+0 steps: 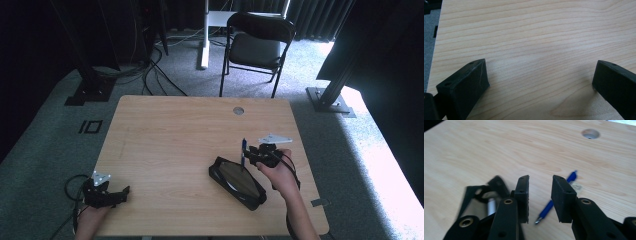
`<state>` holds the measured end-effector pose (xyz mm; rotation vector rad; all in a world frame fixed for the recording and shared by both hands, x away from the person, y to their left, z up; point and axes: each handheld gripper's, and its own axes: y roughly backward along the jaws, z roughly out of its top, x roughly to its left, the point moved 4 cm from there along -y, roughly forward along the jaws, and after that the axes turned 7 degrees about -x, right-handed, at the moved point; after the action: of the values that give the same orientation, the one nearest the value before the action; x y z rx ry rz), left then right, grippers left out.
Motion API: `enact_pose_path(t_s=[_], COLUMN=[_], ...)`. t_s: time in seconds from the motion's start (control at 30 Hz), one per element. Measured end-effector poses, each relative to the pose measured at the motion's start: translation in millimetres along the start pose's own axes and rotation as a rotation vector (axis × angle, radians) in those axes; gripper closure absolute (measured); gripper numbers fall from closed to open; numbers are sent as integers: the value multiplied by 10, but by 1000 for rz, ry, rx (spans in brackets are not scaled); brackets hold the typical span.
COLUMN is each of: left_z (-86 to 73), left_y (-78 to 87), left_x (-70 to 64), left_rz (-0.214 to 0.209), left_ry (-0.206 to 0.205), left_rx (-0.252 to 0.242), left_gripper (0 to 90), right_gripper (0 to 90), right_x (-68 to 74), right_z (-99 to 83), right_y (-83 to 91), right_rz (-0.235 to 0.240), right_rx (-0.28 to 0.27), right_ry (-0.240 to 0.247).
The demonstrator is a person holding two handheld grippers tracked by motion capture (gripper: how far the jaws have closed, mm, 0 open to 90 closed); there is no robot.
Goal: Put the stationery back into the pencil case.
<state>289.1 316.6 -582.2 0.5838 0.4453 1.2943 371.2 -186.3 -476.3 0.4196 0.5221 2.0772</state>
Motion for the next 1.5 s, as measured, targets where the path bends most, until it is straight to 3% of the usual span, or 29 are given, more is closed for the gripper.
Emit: enact_pose_path(t_s=[0.5,0.67,1.0,1.5], left_z=[0,0,0,0], left_y=[0,0,0,0], left_x=[0,0,0,0], left_rz=[0,0,0,0], left_ry=[0,0,0,0], left_rx=[0,0,0,0], left_gripper=[5,5,6,5], right_gripper=[648,644,618,595], right_x=[-384,-467,-573,-606], right_z=[-62,-96,-202,-264], right_y=[-296,-440,-696,-892], right_rz=[-106,-126,-141,-155], right_rx=[31,70,126,155], right_ry=[-101,-121,-166,-221])
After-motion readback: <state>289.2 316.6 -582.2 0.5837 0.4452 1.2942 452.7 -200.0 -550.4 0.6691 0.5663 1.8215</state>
